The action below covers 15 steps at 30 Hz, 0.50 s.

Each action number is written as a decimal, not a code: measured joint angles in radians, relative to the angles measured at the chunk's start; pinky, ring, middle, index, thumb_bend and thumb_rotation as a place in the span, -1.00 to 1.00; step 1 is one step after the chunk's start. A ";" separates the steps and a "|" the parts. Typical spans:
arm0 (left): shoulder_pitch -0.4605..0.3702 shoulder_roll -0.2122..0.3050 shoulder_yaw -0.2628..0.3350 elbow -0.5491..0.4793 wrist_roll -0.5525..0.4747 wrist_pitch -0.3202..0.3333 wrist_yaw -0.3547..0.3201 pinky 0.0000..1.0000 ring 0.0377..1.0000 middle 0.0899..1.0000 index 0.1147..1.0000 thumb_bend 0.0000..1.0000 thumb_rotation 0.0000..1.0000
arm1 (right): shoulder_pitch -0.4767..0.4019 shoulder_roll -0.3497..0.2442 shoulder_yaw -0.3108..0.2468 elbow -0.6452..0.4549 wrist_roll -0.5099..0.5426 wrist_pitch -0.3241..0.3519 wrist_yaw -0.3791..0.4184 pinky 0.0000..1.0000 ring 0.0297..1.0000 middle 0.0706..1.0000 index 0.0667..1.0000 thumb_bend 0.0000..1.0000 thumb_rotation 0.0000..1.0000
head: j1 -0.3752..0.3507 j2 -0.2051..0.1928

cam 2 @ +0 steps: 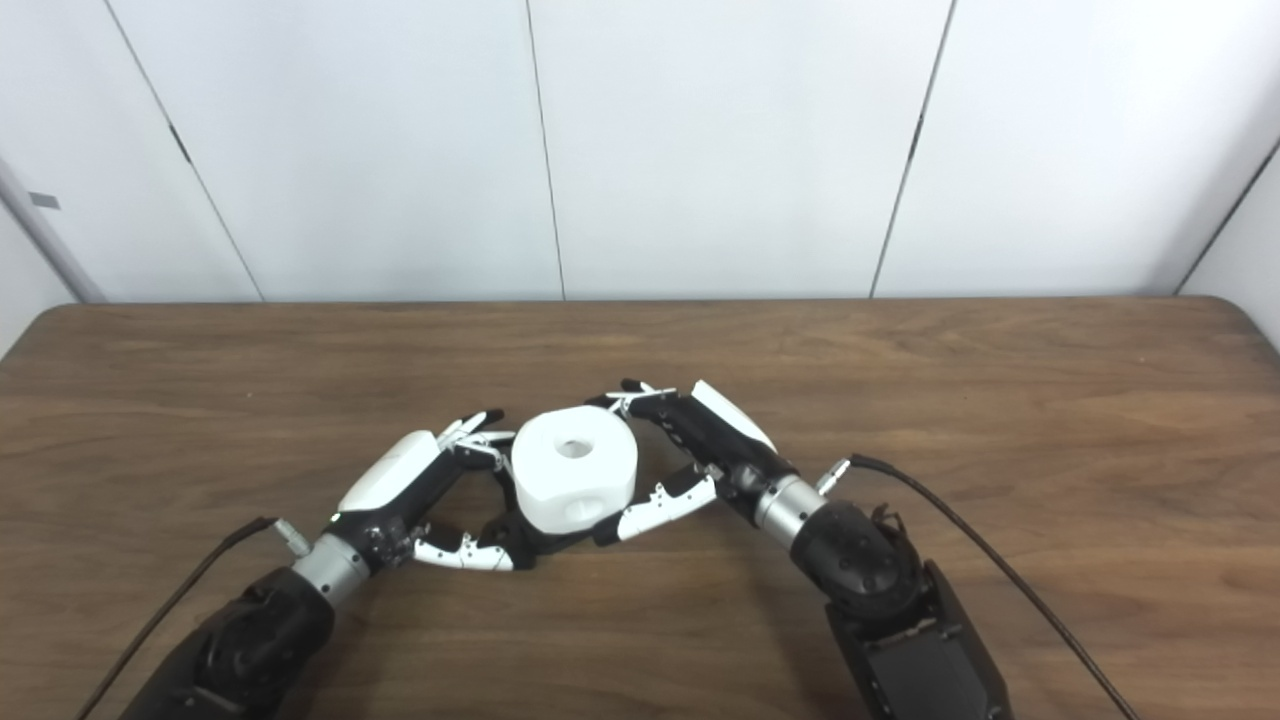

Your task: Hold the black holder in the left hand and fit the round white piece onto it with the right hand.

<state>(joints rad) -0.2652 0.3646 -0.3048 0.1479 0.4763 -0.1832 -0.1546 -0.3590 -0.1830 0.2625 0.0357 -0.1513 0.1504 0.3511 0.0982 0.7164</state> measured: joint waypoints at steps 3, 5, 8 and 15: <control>0.000 -0.001 -0.004 -0.004 0.000 0.001 0.000 1.00 1.00 0.68 -0.17 0.05 -0.89 | 0.000 0.006 0.002 0.007 0.002 -0.002 0.000 1.00 1.00 0.66 -0.11 0.05 -0.71 | 0.002 0.000; 0.000 -0.001 -0.006 -0.006 0.000 0.003 0.000 1.00 1.00 0.68 -0.17 0.05 -0.89 | -0.001 0.010 0.002 0.011 0.004 -0.004 0.000 1.00 1.00 0.66 -0.11 0.05 -0.71 | 0.006 -0.003; 0.000 -0.001 -0.009 -0.009 0.000 0.007 0.000 1.00 1.00 0.68 -0.17 0.05 -0.89 | -0.004 0.015 0.003 0.015 0.004 -0.009 0.000 1.00 1.00 0.67 -0.11 0.05 -0.71 | 0.011 -0.005; 0.002 -0.003 -0.015 -0.017 0.000 0.015 -0.001 1.00 1.00 0.68 -0.17 0.05 -0.89 | -0.022 0.017 0.005 0.041 0.003 -0.023 0.000 1.00 1.00 0.67 -0.11 0.05 -0.71 | 0.012 -0.005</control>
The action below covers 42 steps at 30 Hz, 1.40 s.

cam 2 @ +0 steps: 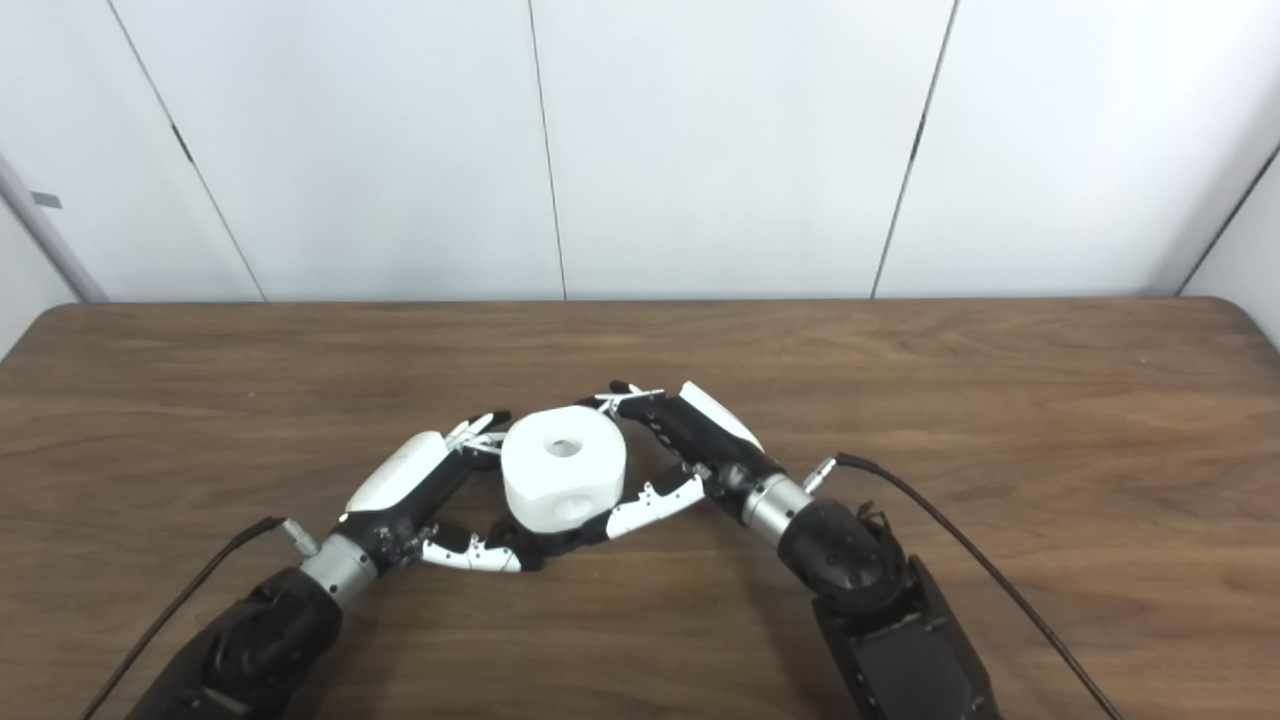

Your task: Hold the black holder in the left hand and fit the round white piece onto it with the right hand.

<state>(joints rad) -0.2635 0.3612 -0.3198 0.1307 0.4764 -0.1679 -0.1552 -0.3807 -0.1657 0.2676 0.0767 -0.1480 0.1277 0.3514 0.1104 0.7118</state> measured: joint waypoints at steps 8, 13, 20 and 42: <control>0.000 -0.007 -0.004 -0.003 0.000 0.002 -0.001 1.00 1.00 0.69 -0.17 0.05 -0.89 | -0.010 0.002 0.000 0.003 0.000 -0.004 0.000 1.00 1.00 0.67 -0.11 0.05 -0.71 | 0.006 0.003; 0.001 -0.010 -0.006 -0.006 0.003 0.006 -0.003 1.00 1.00 0.68 -0.17 0.05 -0.89 | -0.013 0.001 0.000 0.013 0.000 -0.012 0.000 1.00 1.00 0.67 -0.11 0.05 -0.71 | 0.008 0.006; 0.003 -0.011 -0.007 -0.017 0.004 0.013 -0.005 1.00 1.00 0.68 -0.17 0.05 -0.89 | -0.011 0.000 0.004 0.035 -0.004 -0.023 0.000 1.00 1.00 0.67 -0.11 0.05 -0.71 | 0.012 0.012; 0.011 -0.014 -0.007 -0.038 0.004 0.030 -0.013 1.00 1.00 0.68 -0.17 0.05 -0.89 | 0.001 -0.019 0.016 0.062 -0.036 -0.096 -0.001 1.00 1.00 0.66 -0.11 0.05 -0.72 | 0.011 0.023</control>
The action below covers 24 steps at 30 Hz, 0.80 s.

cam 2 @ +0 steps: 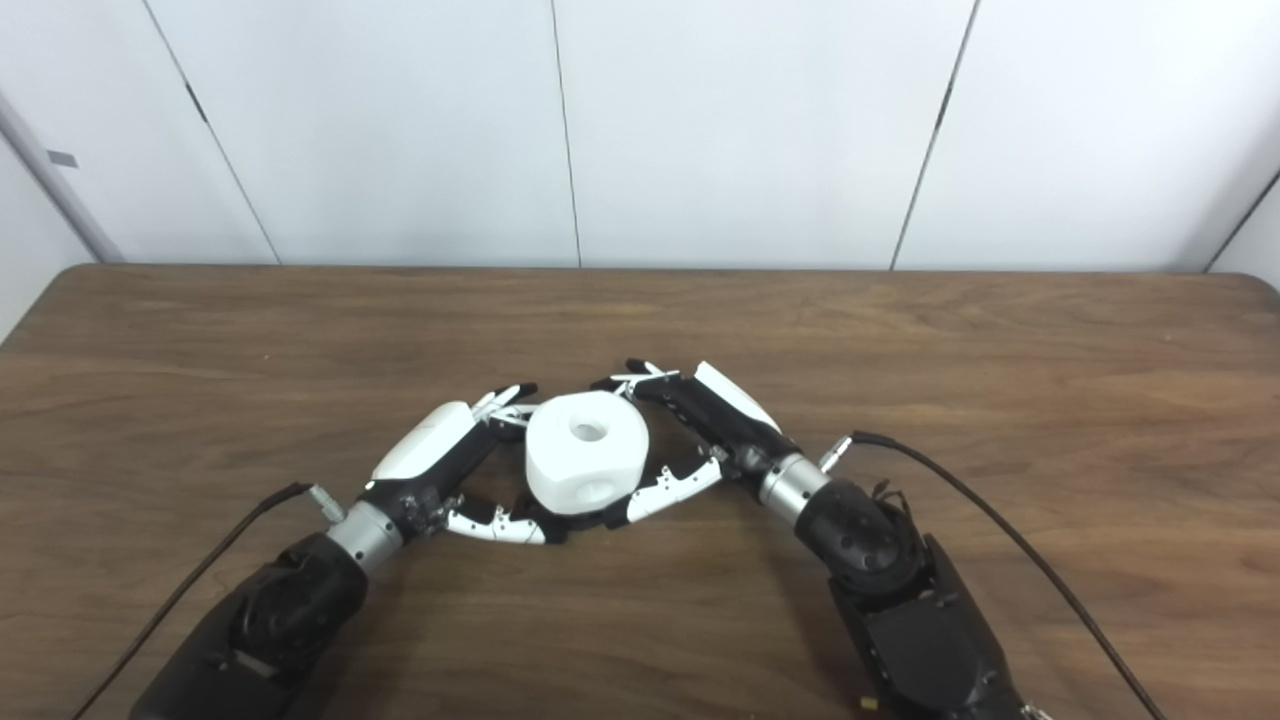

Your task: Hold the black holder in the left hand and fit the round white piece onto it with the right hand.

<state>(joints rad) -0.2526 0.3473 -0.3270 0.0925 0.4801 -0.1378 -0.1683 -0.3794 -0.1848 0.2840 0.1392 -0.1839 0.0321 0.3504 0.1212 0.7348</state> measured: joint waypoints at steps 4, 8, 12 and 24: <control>0.000 0.000 0.000 0.000 0.000 0.001 0.000 1.00 1.00 0.68 -0.17 0.05 -0.89 | 0.000 0.000 -0.002 0.006 0.000 -0.004 0.000 1.00 1.00 0.66 -0.11 0.05 -0.71 | 0.002 0.000; 0.002 0.000 0.000 -0.005 -0.001 0.005 -0.002 1.00 1.00 0.68 -0.17 0.05 -0.89 | 0.000 -0.001 -0.005 0.013 0.000 -0.005 -0.002 1.00 1.00 0.66 -0.11 0.05 -0.71 | 0.003 0.002; 0.004 0.000 -0.001 -0.011 0.000 0.008 -0.005 1.00 1.00 0.67 -0.17 0.05 -0.89 | 0.001 0.000 -0.005 0.021 -0.002 -0.006 -0.004 1.00 1.00 0.65 -0.11 0.05 -0.71 | 0.003 0.005; 0.004 -0.004 -0.001 -0.011 0.000 0.008 -0.005 1.00 1.00 0.67 -0.17 0.05 -0.89 | 0.003 -0.001 -0.002 0.013 -0.025 -0.007 -0.005 1.00 1.00 0.64 -0.11 0.05 -0.71 | -0.005 0.008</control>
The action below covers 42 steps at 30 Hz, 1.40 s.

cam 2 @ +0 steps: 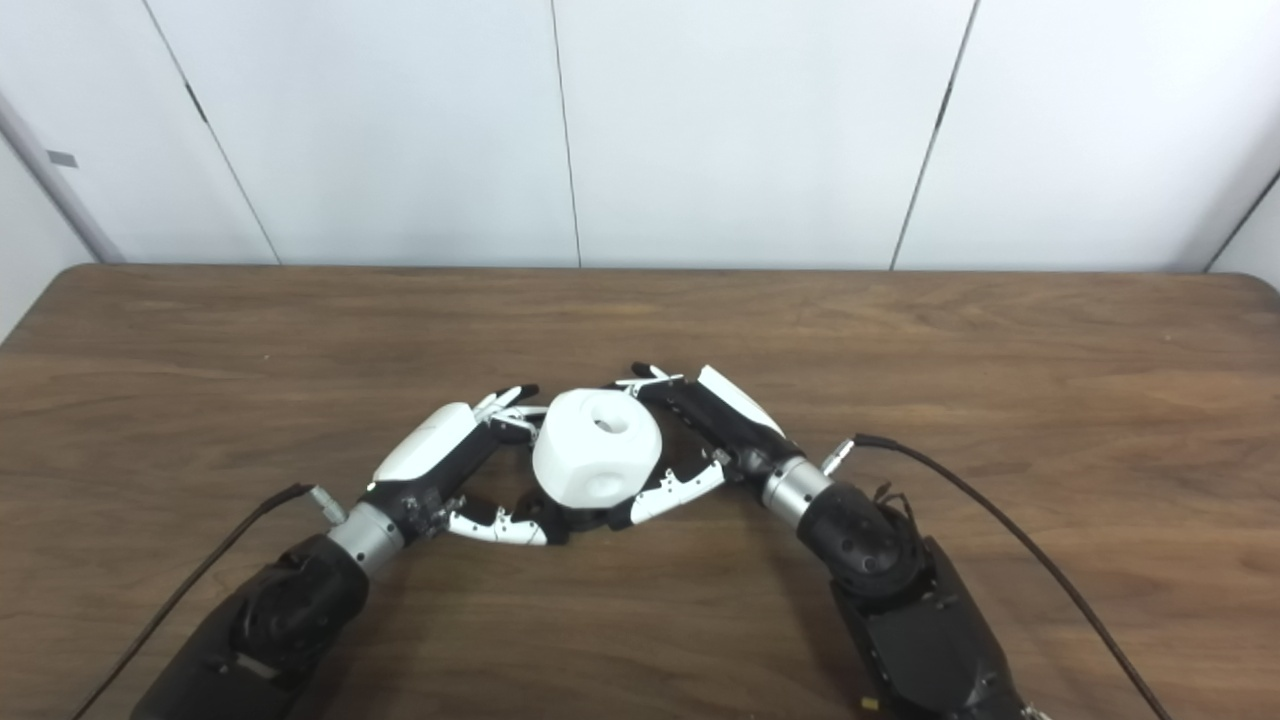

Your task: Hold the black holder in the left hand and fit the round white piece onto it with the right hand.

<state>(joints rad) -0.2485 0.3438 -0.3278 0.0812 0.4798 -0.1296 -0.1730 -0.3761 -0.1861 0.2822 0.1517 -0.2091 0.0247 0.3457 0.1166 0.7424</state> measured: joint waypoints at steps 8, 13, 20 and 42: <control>0.000 -0.005 -0.002 0.002 0.001 -0.001 0.001 1.00 1.00 0.68 -0.17 0.05 -0.89 | -0.001 -0.015 -0.001 -0.016 -0.001 0.011 0.010 1.00 1.00 0.63 -0.12 0.05 -0.70 | -0.008 -0.003; -0.001 -0.012 -0.003 0.009 0.004 -0.006 0.005 1.00 1.00 0.66 -0.17 0.05 -0.89 | -0.002 -0.029 -0.006 -0.046 0.004 0.047 0.036 1.00 1.00 0.65 -0.10 0.04 -0.69 | -0.008 -0.003; -0.001 -0.016 -0.004 0.009 0.015 -0.005 0.005 1.00 1.00 0.67 -0.17 0.05 -0.89 | -0.007 -0.050 -0.005 -0.075 -0.003 0.065 0.058 1.00 1.00 0.69 0.19 0.99 -0.31 | -0.006 -0.005; -0.003 -0.026 -0.004 0.009 0.021 -0.003 0.004 1.00 1.00 0.66 -0.17 0.05 -0.89 | -0.009 -0.061 -0.003 -0.097 -0.007 0.085 0.094 1.00 1.00 0.93 0.55 1.00 -0.31 | -0.017 0.002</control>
<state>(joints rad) -0.2515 0.3178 -0.3316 0.0898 0.5012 -0.1325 -0.1686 -0.3855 -0.2476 0.2795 0.0550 -0.2157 0.1098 0.4398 0.0997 0.7440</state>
